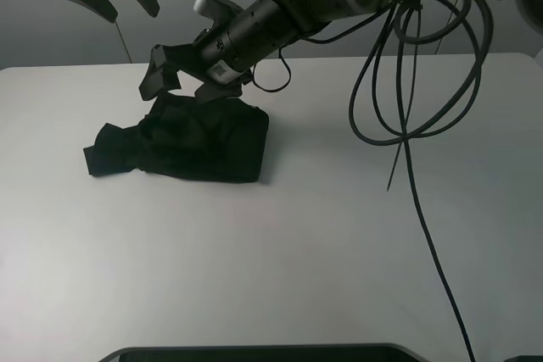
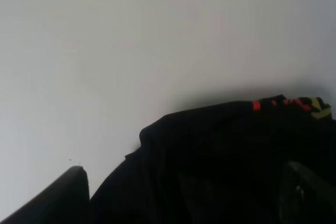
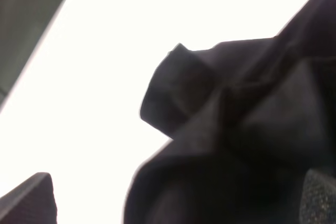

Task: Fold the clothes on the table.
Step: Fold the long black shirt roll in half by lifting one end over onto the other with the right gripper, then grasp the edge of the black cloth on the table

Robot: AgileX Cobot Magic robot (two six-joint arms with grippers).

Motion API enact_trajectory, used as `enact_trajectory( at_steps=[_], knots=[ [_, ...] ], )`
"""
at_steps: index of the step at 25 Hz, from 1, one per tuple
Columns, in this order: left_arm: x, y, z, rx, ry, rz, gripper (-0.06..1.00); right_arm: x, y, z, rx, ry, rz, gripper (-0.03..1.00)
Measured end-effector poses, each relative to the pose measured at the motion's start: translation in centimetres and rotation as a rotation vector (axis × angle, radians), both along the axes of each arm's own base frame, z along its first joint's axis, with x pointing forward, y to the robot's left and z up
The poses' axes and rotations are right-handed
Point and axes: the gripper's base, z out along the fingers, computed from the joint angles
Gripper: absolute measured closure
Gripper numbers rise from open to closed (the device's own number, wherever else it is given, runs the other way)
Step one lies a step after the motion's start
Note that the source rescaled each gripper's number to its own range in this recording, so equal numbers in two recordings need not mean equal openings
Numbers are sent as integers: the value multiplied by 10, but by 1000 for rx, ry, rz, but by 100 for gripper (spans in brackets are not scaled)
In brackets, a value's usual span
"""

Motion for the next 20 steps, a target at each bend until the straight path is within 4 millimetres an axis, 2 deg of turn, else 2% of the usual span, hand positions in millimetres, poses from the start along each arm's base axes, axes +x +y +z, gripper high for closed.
enact_trajectory(
  at_steps=[4,9,12,15,20],
  knots=[
    [-2,-4,0,9,-11,-39,-1,-1,-23,18,-257,-155,54,-3],
    [-11,-28,0,24,-21,-116,-1,-1,-64,19,-491,-202,-4,-3],
    [-21,-49,-1,57,-34,-174,-1,3,-96,18,-526,-152,-88,-3],
    [-31,-67,-5,92,-36,-228,-1,10,-136,19,-553,-107,-192,-3],
    [-47,-77,-34,179,37,-287,-1,19,-202,27,-591,-27,-337,-3]
  ],
)
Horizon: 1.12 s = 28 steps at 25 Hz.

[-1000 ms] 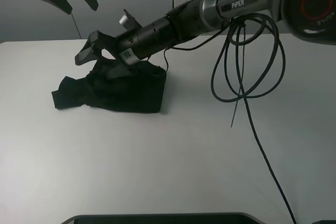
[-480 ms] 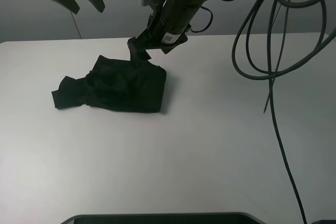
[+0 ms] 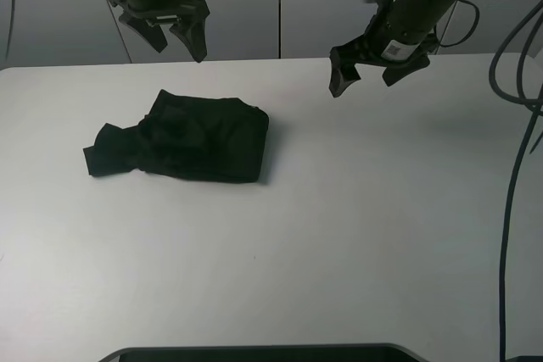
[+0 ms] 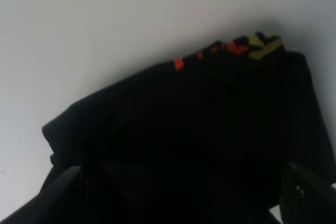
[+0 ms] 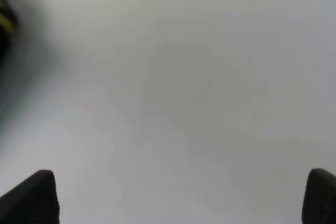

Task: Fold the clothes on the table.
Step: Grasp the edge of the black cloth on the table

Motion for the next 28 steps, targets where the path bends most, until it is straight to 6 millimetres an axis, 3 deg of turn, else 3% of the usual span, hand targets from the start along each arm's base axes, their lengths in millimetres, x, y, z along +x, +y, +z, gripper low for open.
enact_trajectory(
  at_steps=[5,8,13,17,23,28],
  knots=[
    [-19,6,-37,65,131,-10,-1,7,-36,5,-19,-2,-77,-3],
    [-44,3,-53,104,196,-41,-1,8,-42,5,-32,-8,-81,-3],
    [-72,-15,-62,167,170,-76,-1,8,-45,5,-43,-13,-75,-3],
    [-79,-24,-62,221,111,-84,-1,9,-45,5,-45,-16,-68,-3],
    [-71,-16,-61,339,7,-50,-1,9,-45,5,-45,-18,-67,-3],
    [-69,-16,-61,336,-15,-54,-1,9,-45,5,-47,-19,-60,-3]
  ],
)
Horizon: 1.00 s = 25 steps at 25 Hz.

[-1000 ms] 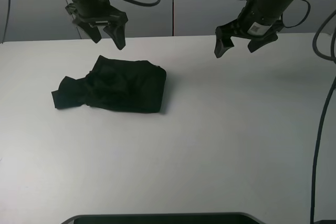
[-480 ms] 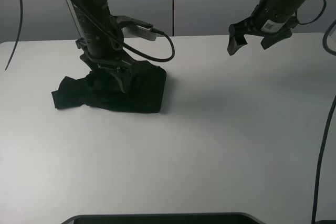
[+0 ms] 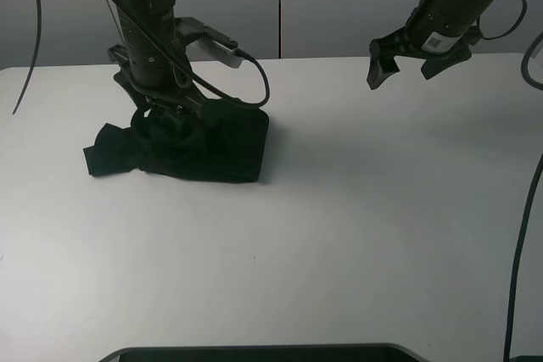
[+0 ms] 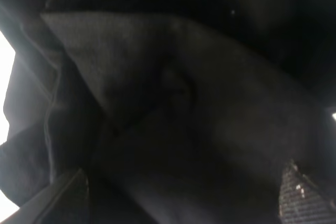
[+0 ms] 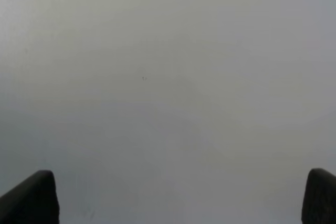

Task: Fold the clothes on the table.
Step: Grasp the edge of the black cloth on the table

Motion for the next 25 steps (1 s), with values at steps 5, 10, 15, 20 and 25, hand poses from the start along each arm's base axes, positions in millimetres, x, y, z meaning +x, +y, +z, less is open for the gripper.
enact_trajectory(
  at_steps=[5,10,15,20,25],
  knots=[
    [2,1,0,12,-20,-19,-1,0,0,0,-3,-5,13,-3],
    [-5,-8,4,-90,33,-64,-1,2,0,1,-2,-23,13,-3],
    [-20,-17,9,-42,70,-185,-1,3,0,1,-1,-40,13,-3],
    [-41,-36,9,-6,72,-281,-1,4,0,1,0,-49,12,-3],
    [-53,-46,3,70,81,-354,-1,4,0,1,0,-49,12,-3]
  ],
)
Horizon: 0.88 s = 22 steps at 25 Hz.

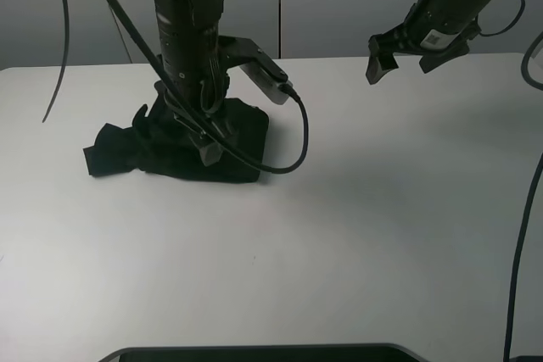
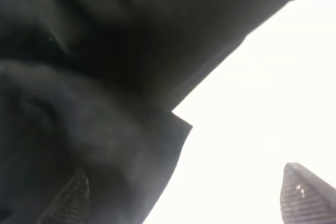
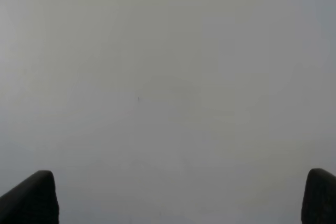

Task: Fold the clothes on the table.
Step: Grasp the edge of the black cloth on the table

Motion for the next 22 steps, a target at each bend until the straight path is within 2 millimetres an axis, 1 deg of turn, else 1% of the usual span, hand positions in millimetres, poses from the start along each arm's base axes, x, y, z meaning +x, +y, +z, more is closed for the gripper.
enact_trajectory(
  at_steps=[3,7,12,14,16,17,18,20,21,22],
  knots=[
    [4,2,-10,56,-18,8,-1,0,0,0,-1,0,2,-3],
    [9,5,-16,121,-54,-3,-1,0,0,0,-1,3,2,-3],
    [17,7,-29,178,-115,5,-1,-1,0,0,-2,8,5,-3],
    [20,8,-30,200,-144,2,-1,-1,0,0,-5,8,13,-3],
    [21,10,-30,217,-164,3,3,-1,0,0,-6,8,17,-3],
    [23,11,-30,216,-172,14,7,-1,0,0,-6,8,17,-3],
    [24,12,-30,211,-178,26,15,-1,0,0,-6,8,17,-3],
    [30,17,-30,205,-191,66,39,-1,0,0,-7,7,19,-3],
    [34,22,-30,205,-191,88,56,-1,0,0,-7,7,19,-3],
    [38,26,-30,205,-193,108,76,-1,0,0,-8,7,20,-3]
  ],
)
